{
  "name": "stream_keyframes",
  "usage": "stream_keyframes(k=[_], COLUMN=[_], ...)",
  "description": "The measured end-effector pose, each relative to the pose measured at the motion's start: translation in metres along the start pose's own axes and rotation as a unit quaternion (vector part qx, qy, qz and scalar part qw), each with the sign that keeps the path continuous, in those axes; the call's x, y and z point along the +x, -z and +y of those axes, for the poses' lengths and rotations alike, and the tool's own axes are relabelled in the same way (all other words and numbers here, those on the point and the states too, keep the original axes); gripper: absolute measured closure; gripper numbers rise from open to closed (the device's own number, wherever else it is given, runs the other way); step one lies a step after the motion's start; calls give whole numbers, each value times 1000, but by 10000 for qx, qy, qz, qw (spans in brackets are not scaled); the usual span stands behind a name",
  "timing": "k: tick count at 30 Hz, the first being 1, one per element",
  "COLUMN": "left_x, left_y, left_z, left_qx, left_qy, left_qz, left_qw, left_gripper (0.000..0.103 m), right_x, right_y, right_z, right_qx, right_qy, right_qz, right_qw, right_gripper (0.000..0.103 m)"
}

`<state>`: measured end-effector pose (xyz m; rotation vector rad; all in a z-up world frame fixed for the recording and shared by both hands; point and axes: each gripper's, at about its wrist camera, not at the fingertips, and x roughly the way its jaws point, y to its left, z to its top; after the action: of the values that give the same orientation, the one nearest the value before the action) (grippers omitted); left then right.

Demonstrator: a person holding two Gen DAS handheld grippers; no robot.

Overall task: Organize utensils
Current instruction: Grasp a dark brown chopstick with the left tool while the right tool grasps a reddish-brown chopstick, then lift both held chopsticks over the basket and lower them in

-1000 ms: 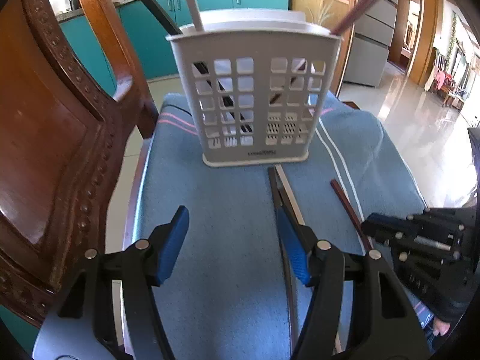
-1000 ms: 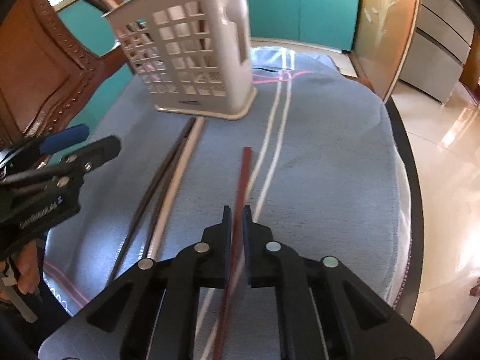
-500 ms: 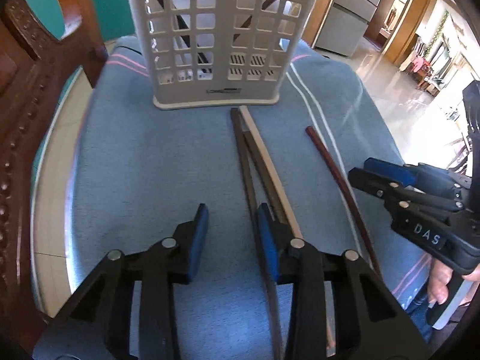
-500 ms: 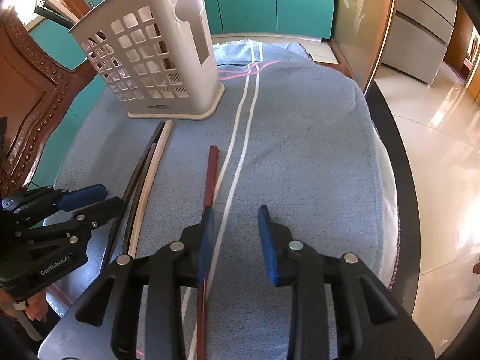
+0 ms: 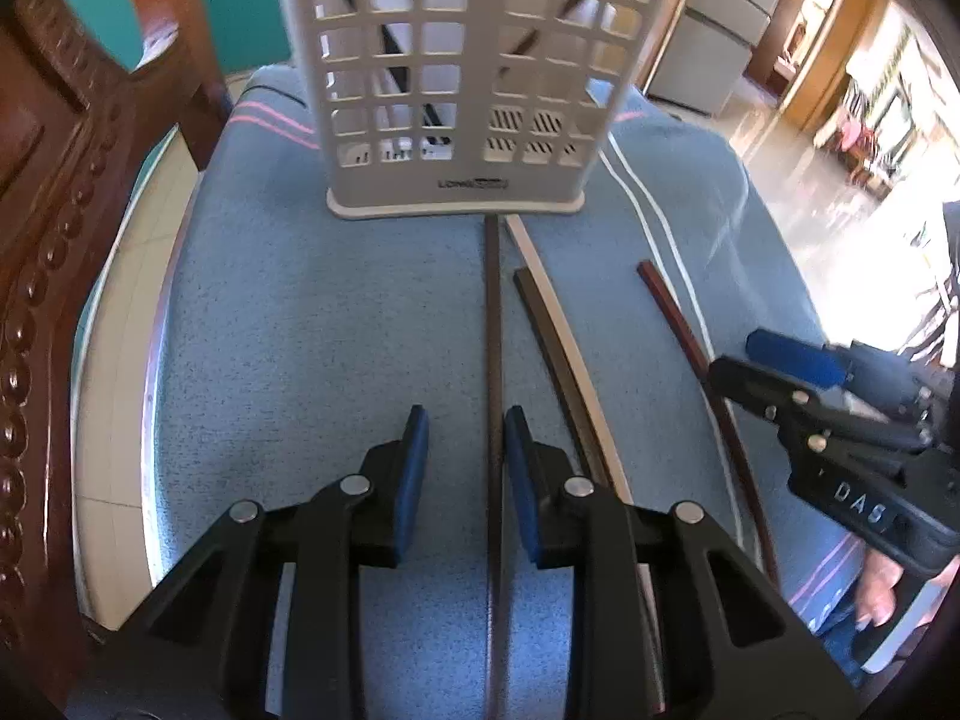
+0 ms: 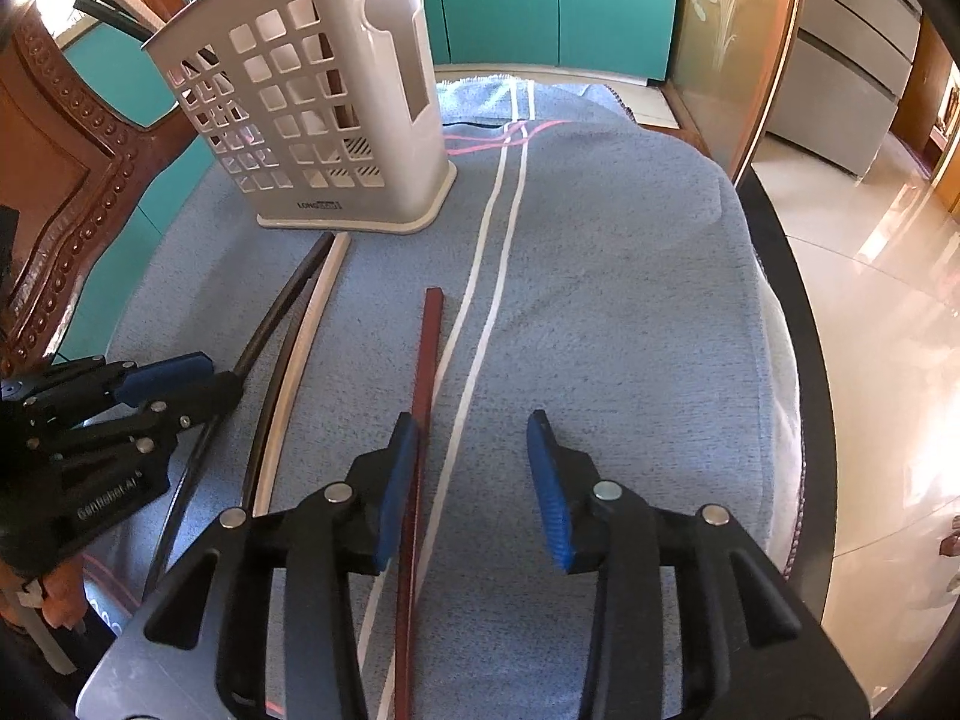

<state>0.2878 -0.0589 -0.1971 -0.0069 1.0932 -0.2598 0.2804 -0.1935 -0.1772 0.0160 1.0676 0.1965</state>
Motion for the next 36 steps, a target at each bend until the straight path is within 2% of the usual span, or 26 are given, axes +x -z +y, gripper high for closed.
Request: stream_keyframes(k=[2, 6, 12, 13, 14, 15, 17, 20, 25, 28, 30, 34, 36], left_x=[1, 6, 16, 17, 17, 17, 15, 11, 2, -1, -2, 1, 3], left_y=[-1, -10, -24, -26, -28, -28, -27, -21, -4, 0, 1, -2, -4], left_z=[5, 4, -11, -12, -12, -13, -11, -6, 2, 6, 8, 21, 22], left_qx=[-76, -83, 92, 61, 46, 53, 5, 18, 63, 106, 75, -66, -75], left_qy=[65, -33, -468, -555, -620, -660, -636, -597, -428, -402, -402, -387, -418], left_qz=[-20, -106, -298, -324, -338, -337, -314, -249, -53, -85, -137, -171, -193], left_qw=[9999, 9999, 9984, 9979, 9975, 9972, 9975, 9979, 9990, 9991, 9991, 9991, 9989], left_gripper=[74, 74, 74, 77, 92, 96, 96, 96, 96, 96, 96, 92, 91], right_x=[0, 6, 14, 14, 14, 14, 14, 13, 12, 14, 16, 19, 21], right_y=[-2, -5, -5, -5, -4, -4, -5, -6, -12, -13, -13, -15, -16], right_z=[4, 17, 27, 28, 28, 28, 26, 22, 10, 12, 15, 17, 18], right_qx=[-30, -222, -466, -499, -532, -554, -522, -430, -215, -252, -261, -310, -338], right_qy=[-64, -29, 166, 195, 249, 288, 234, 285, 352, 326, 351, 429, 489], right_qz=[-39, -49, -113, -132, -173, -201, -205, -231, -259, -168, -175, -234, -263], right_qw=[10000, 9997, 9987, 9985, 9981, 9978, 9982, 9984, 9988, 9990, 9989, 9983, 9979], right_gripper=[65, 65, 65, 66, 77, 84, 95, 96, 97, 96, 93, 80, 77])
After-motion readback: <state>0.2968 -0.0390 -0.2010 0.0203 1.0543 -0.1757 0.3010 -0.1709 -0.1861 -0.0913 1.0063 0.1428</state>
